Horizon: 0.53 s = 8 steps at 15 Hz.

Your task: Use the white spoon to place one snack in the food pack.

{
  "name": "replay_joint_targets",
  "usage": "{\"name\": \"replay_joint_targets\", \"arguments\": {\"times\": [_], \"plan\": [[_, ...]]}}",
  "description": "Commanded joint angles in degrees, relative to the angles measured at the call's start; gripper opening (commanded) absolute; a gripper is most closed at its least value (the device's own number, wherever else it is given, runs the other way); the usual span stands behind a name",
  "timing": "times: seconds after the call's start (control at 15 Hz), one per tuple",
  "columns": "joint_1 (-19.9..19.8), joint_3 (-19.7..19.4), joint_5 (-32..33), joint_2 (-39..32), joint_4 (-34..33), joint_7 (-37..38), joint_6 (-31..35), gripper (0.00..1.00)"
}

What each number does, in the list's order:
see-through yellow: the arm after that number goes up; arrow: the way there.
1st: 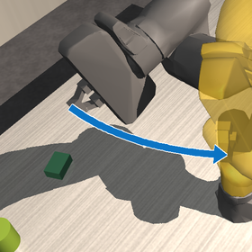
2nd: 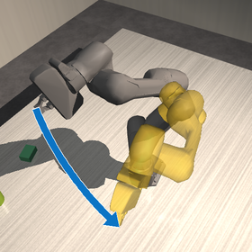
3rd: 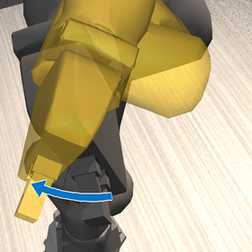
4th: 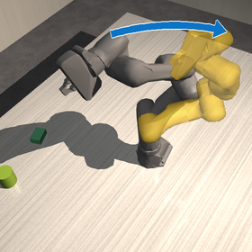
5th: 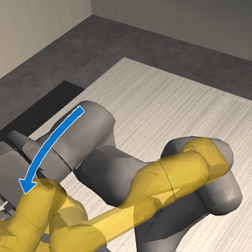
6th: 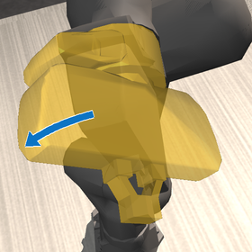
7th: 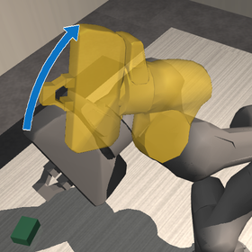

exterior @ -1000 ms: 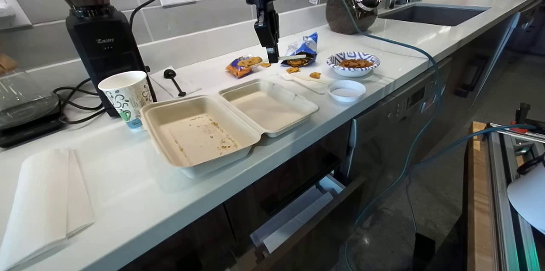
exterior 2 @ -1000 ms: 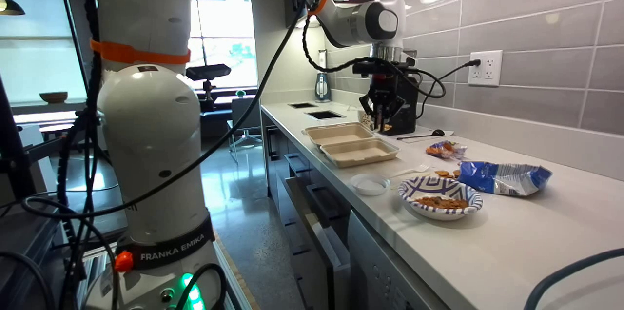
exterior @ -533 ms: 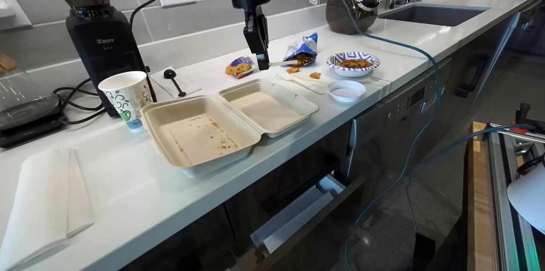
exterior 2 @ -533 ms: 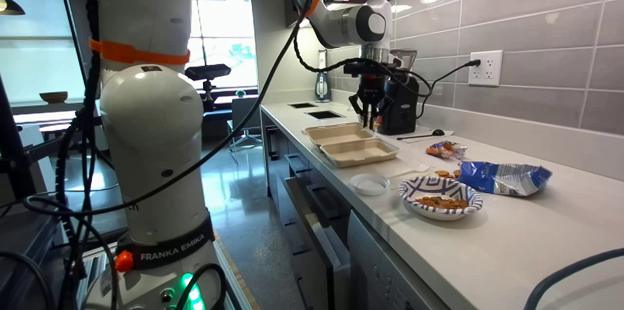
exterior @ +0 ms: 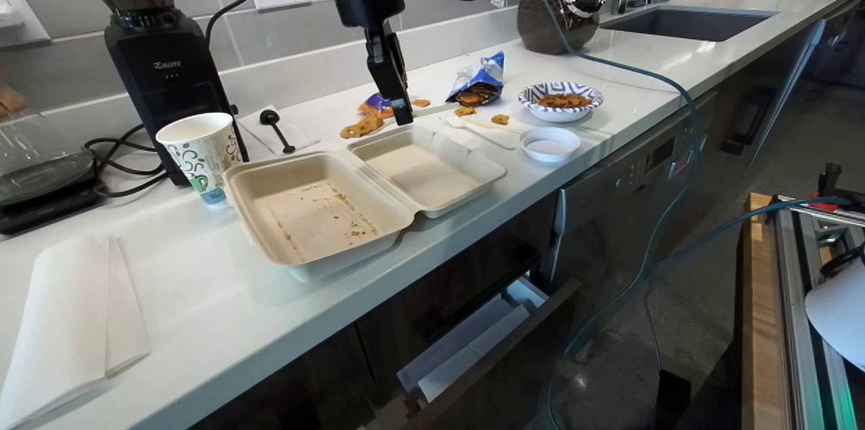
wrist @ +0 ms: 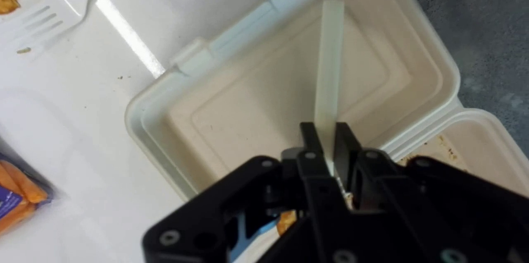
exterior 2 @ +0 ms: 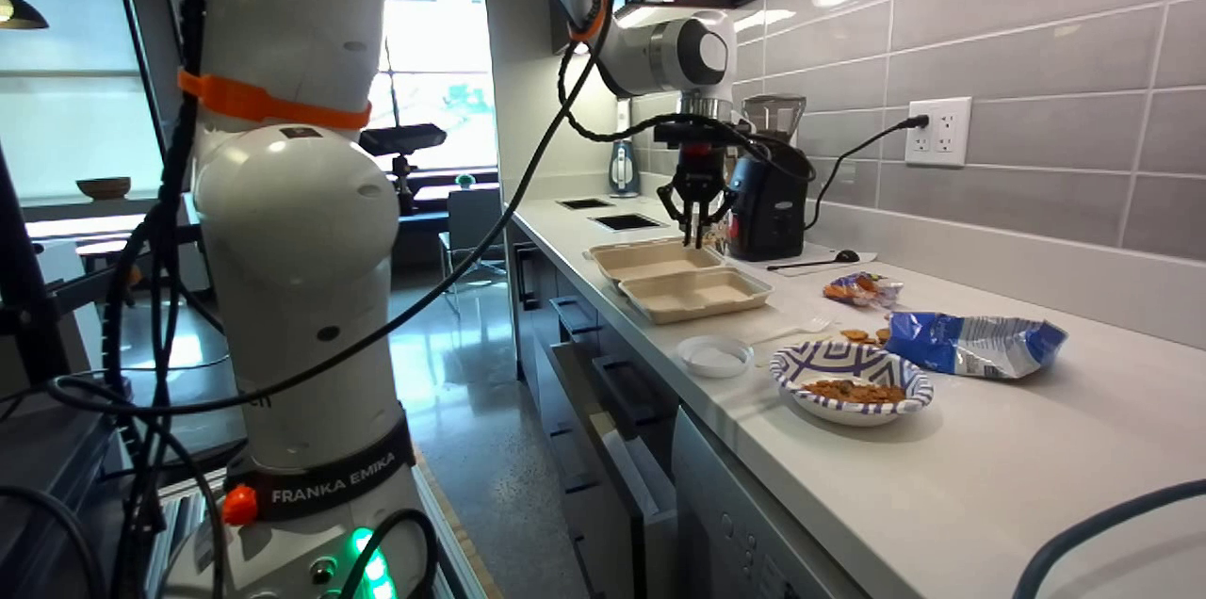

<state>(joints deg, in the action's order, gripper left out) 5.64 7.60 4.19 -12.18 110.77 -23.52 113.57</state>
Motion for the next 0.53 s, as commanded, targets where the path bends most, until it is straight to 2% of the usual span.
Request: {"name": "replay_joint_targets", "arguments": {"times": [0.0,0.47], "plan": [[0.6,0.7,2.5,-4.3,-6.0,-3.5,-4.6,0.04],[1.3,3.2,3.3,-10.2,-15.7,-15.7,-15.6,0.04]]}}
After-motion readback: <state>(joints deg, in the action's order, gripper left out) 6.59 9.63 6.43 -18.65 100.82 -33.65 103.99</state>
